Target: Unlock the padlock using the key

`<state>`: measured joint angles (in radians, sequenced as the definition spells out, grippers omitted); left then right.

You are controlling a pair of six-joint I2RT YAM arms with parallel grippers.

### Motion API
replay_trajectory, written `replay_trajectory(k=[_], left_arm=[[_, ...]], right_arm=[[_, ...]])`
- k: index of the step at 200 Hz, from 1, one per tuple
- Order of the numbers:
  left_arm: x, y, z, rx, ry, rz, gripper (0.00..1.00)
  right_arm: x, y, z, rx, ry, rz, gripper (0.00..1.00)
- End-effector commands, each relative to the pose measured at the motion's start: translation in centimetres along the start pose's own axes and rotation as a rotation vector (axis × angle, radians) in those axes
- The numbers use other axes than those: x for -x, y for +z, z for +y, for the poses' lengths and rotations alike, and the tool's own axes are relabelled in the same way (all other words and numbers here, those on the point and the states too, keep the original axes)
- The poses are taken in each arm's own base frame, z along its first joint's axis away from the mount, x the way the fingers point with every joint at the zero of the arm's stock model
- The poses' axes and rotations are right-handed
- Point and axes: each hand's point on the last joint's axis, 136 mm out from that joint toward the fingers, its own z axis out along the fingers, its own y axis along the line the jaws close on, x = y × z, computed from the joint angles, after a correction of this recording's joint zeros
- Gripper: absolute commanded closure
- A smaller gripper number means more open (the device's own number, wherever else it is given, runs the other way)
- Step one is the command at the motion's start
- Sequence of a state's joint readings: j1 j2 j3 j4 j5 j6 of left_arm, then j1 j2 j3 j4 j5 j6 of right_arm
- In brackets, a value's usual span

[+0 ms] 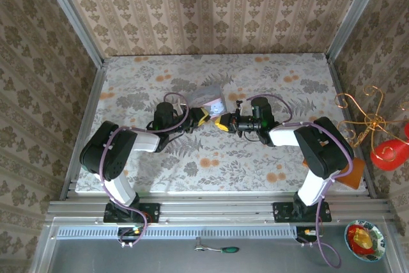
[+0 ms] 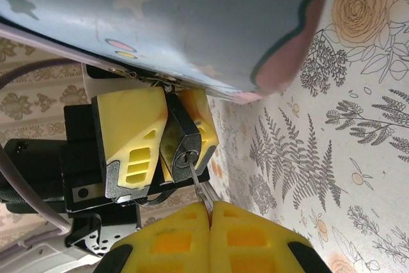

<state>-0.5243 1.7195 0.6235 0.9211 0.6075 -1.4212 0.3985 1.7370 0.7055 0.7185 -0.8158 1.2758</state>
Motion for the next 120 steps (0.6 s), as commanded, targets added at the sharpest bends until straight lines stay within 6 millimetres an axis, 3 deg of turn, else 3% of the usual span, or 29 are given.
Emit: replay_trajectory(k=[1,66,120], left_arm=[[-3.9,1.0,-3.3,-0.111,0.079,0.158,0.98],[-4.1,1.5,-3.6,-0.124,0.073,0.16,0.98],[-4.4,1.3,-3.6,-0.121,0.078,0.165,0.98]], right_arm=[[1.6,0.7,0.5,0.027,0.0,-0.084,1.0],[1.2,1.9,0.8,0.047,0.011,-0.08,1.0],[2.6,0.7,-0.7,0.013,0.034,-0.14,1.0]])
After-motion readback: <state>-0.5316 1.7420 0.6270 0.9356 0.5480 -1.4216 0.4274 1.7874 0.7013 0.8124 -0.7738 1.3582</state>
